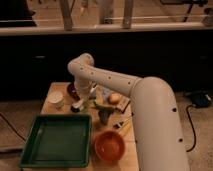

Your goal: Place brush in plastic cup

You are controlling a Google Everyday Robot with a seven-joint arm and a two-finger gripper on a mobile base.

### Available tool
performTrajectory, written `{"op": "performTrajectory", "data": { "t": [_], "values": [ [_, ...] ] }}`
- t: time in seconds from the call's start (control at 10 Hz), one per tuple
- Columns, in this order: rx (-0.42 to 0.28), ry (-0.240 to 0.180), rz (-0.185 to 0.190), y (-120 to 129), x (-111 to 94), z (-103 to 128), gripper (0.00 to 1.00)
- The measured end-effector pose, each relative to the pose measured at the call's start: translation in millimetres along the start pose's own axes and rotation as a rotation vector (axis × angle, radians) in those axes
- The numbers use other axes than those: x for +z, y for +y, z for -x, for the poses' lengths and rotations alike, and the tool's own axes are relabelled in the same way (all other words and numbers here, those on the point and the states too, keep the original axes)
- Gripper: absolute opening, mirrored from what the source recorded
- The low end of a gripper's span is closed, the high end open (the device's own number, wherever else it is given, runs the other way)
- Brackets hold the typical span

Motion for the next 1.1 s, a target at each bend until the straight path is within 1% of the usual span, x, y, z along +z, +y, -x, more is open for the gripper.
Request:
{"op": "performTrajectory", "data": {
  "t": [0.4, 1.1],
  "values": [
    [0.093, -0.012, 0.003, -1.3, 2.3, -1.3, 0.00],
    [0.119, -0.017, 0.011, -7.2, 4.1, 2.2, 0.00]
  ]
}}
